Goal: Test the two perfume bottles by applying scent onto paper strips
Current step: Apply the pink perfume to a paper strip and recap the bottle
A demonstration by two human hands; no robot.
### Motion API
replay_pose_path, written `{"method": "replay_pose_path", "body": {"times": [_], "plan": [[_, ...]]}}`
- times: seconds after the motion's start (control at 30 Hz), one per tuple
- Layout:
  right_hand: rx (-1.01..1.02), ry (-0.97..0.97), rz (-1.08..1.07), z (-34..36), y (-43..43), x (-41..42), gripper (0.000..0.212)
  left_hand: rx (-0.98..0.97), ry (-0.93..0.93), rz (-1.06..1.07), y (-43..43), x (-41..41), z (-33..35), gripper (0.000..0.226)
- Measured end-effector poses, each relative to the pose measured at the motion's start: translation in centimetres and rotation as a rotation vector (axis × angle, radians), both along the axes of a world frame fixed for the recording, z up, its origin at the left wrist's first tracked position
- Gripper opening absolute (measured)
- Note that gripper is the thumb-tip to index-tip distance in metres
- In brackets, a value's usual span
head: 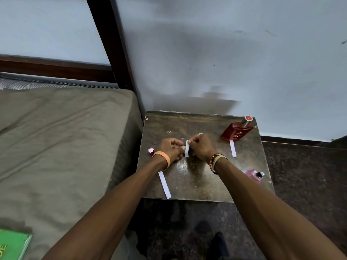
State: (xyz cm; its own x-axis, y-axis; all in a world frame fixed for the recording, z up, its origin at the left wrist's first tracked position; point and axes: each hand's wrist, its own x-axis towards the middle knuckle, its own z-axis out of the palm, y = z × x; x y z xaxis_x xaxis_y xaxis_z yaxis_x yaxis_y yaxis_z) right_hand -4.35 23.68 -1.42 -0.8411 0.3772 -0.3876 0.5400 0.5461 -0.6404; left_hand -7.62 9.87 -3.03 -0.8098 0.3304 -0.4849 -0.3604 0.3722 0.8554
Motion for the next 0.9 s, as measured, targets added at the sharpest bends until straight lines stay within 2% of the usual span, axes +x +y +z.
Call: {"method": "replay_pose_path", "body": {"times": [0.17,0.3,0.67,0.9], "plan": [[0.076,-0.002,0.037,-1.5,0.2,-1.5,0.017,-0.040,0.047,-0.026,0.2,-1.0,-1.6,0.014],[0.128,0.026,0.053,-1.8,0.3,-2.3,0.016,-0.074,0.189,-0.094,0.7,-1.8,-2.1,0.013],[0.137,0.166,-0.058,-2.7,0.5,-2.4,0.018,-0.194,0.425,-0.220,1.1,-2.4,-3.0,0.026],[0.119,0.224,-0.103,-3.3,0.4,-2.2,0.018,-0.189,0.440,-0.200,1.0,-2.2,-3.0,0.027]]}}
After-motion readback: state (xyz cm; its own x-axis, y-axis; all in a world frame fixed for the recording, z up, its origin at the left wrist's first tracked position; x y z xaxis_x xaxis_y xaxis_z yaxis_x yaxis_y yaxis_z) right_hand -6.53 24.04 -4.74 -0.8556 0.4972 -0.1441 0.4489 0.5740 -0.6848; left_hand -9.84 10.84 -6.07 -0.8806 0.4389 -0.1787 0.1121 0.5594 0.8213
